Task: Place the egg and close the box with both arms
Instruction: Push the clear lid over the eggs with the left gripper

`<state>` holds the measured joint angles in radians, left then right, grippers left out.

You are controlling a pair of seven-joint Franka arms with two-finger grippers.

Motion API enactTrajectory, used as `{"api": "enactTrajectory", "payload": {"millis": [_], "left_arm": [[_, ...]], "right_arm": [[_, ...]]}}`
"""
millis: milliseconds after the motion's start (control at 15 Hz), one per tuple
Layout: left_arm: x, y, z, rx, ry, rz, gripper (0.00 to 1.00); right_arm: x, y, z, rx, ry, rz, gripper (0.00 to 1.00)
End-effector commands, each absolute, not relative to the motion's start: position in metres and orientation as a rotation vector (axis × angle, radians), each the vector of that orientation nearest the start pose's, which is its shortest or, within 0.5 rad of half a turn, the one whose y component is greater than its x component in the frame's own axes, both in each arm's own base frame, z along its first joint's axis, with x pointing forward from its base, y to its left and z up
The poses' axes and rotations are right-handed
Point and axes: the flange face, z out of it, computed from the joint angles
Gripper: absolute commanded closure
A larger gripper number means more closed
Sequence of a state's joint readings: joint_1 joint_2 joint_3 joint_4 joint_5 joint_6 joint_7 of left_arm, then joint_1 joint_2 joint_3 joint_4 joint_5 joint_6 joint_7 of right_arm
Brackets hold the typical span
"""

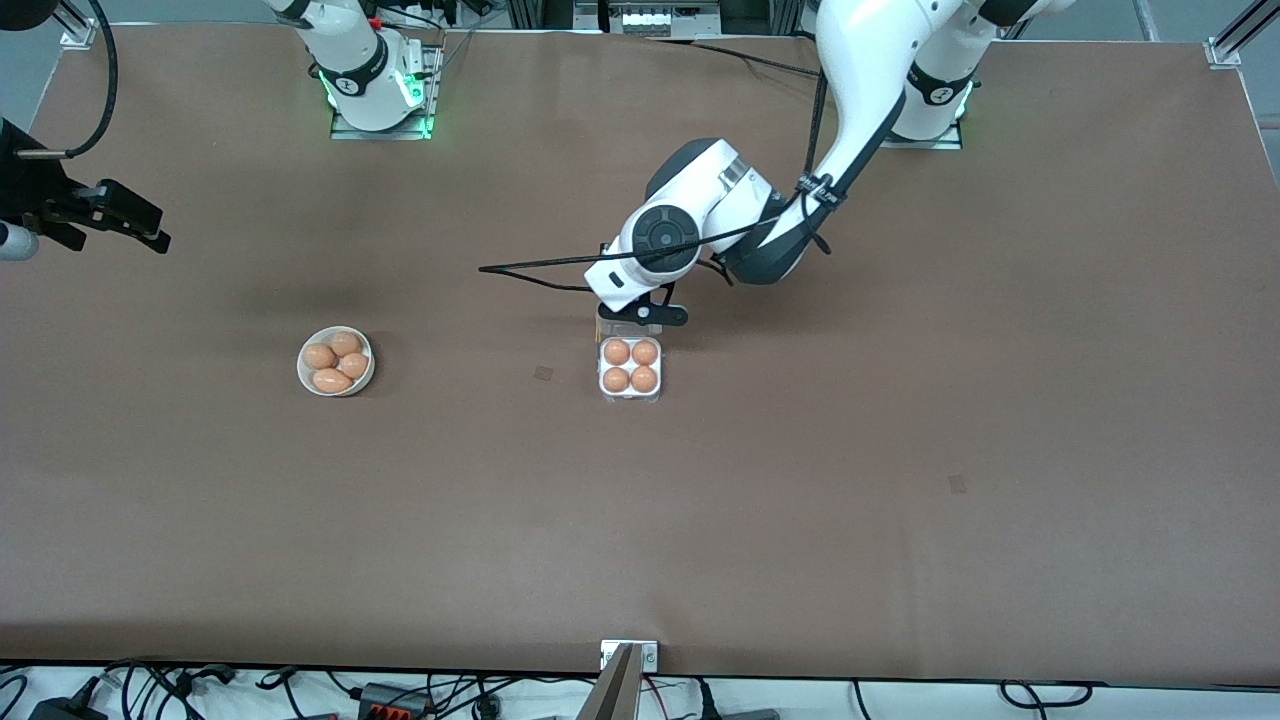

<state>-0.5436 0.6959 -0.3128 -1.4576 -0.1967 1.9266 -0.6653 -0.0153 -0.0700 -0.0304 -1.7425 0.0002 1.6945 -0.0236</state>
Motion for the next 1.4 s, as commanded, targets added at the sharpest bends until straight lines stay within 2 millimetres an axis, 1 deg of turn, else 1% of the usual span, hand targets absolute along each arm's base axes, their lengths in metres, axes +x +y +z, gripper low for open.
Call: {"api": "enactTrajectory", "payload": {"millis": [0,67,133,267,333,467,600,667,800,867,933,1067,1333], "left_arm": [[0.474,-0.521,0.267,-3.223,0.089,0.606,1.0],[0.474,-0.521,0.256,-3.216,0.087,0.612,1.0],[0.472,-0.526,0.251,-3.224,0.094,0.585,1.0],[0.472,-0.529,0.251,-3.238,0.097,0.563,1.0],[0.475,-0.527,0.246,-3.237,0.088,0.561,1.0],[0.488,-0.526,0.24,-3.266,0.052,0.514,1.0],[0.512,-0.529,0.245,-3.308,0.026,0.462,1.0],[0.528,-0.526,0.25,-3.326,0.0,0.422,1.0],[0.546,-0.52,0.258,-3.347,-0.024,0.365,1.0],[0.56,-0.514,0.267,-3.37,-0.05,0.298,1.0],[0.569,-0.511,0.272,-3.386,-0.066,0.238,1.0],[0.576,-0.508,0.272,-3.412,-0.087,0.18,1.0],[0.579,-0.504,0.274,-3.414,-0.088,0.175,0.99]], "right_arm": [[0.536,-0.025,0.601,-3.141,0.045,-0.077,0.0],[0.536,-0.026,0.601,-3.141,0.048,-0.072,0.0],[0.536,-0.026,0.601,-3.141,0.045,-0.07,0.0],[0.535,-0.027,0.603,-3.146,0.045,-0.075,0.0],[0.535,-0.027,0.602,-3.146,0.045,-0.072,0.0],[0.536,-0.026,0.599,-3.146,0.04,-0.06,0.0],[0.536,-0.026,0.599,-3.146,0.04,-0.058,0.0],[0.536,-0.026,0.599,-3.146,0.04,-0.06,0.0],[0.536,-0.026,0.599,-3.151,0.037,-0.06,0.0],[0.536,-0.026,0.599,-3.151,0.037,-0.058,0.0],[0.536,-0.026,0.599,-3.151,0.037,-0.057,0.0],[0.536,-0.026,0.599,-3.151,0.039,-0.057,0.0],[0.537,-0.026,0.596,-3.149,0.039,-0.05,0.0]]}}
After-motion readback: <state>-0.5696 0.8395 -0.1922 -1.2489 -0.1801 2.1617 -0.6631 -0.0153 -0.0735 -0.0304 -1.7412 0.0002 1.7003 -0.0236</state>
